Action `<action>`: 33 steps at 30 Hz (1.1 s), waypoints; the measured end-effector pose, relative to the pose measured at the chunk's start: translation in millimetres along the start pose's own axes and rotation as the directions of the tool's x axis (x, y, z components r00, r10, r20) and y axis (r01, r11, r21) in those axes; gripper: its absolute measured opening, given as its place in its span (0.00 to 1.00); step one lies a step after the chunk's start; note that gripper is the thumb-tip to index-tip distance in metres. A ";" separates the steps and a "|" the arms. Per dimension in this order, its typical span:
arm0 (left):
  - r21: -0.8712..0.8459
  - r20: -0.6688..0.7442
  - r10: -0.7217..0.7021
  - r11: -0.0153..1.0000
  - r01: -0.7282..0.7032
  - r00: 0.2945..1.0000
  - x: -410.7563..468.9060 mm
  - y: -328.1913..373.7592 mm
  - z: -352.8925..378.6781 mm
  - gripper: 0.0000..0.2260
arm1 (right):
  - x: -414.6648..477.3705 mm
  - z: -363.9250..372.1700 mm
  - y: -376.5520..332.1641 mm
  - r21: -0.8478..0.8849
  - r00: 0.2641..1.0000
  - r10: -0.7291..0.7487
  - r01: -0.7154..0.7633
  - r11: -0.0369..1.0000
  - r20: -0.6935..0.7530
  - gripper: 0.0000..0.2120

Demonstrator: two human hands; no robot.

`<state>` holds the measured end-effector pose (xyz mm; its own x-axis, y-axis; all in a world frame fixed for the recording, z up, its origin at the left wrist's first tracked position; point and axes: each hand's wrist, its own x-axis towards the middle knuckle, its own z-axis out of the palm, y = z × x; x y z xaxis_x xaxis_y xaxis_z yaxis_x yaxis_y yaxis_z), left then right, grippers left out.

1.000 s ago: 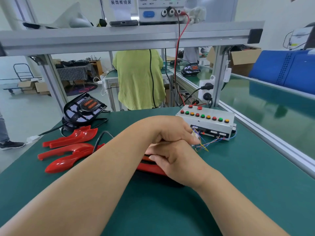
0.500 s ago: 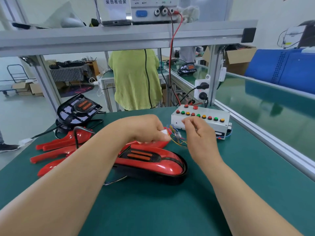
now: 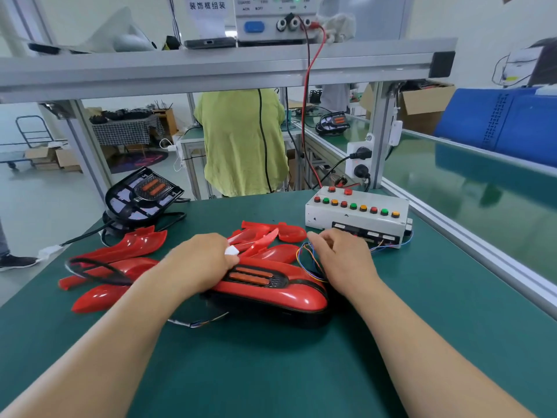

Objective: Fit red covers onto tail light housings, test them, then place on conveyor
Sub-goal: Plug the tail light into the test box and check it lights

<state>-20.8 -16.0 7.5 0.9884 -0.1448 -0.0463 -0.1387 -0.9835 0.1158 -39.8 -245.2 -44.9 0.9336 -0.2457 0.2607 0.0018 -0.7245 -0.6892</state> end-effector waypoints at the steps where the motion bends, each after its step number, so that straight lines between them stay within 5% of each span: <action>1: -0.046 -0.014 0.001 0.999 -0.002 1.000 -3.2 2.5 3.5 0.11 | -1.0 0.5 -1.7 0.084 0.999 0.039 -0.040 0.996 0.017 0.23; 6: -0.162 -0.080 0.006 0.987 -0.019 0.997 -11.6 10.8 11.3 0.12 | 1.9 -2.6 -1.4 0.139 0.970 0.192 -0.213 0.967 0.148 0.26; 12: -0.253 -0.081 -0.036 0.967 0.015 0.996 -14.3 17.8 16.1 0.13 | 8.8 -6.4 5.6 0.184 0.921 0.274 -0.330 0.926 0.276 0.43; 17: -0.295 -0.080 -0.020 0.955 -0.005 0.997 -16.2 16.9 16.0 0.15 | 7.5 -4.9 10.8 0.353 0.910 0.210 -0.340 0.872 0.357 0.26; 23: -0.393 -0.032 -0.016 0.920 0.002 0.999 -18.2 12.8 11.8 0.16 | 6.9 -16.2 0.8 0.718 0.918 0.177 -0.389 0.578 0.355 0.09; 26: -0.412 -0.021 -0.033 0.911 0.021 0.999 -18.6 12.8 11.6 0.16 | 6.6 -24.9 -2.5 0.769 0.910 0.163 -0.410 0.490 0.382 0.14; 33: -0.299 -0.029 -0.035 0.954 0.025 0.999 -24.2 19.9 9.5 0.15 | 3.8 -23.3 2.1 0.707 0.966 0.189 -0.259 0.658 0.178 0.09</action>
<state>-48.0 -33.0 1.6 0.9940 -0.1071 -0.0215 -0.0893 -0.9097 0.4056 -44.6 -262.7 -29.6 0.9658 -0.2592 0.0013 0.0126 0.0420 -0.9990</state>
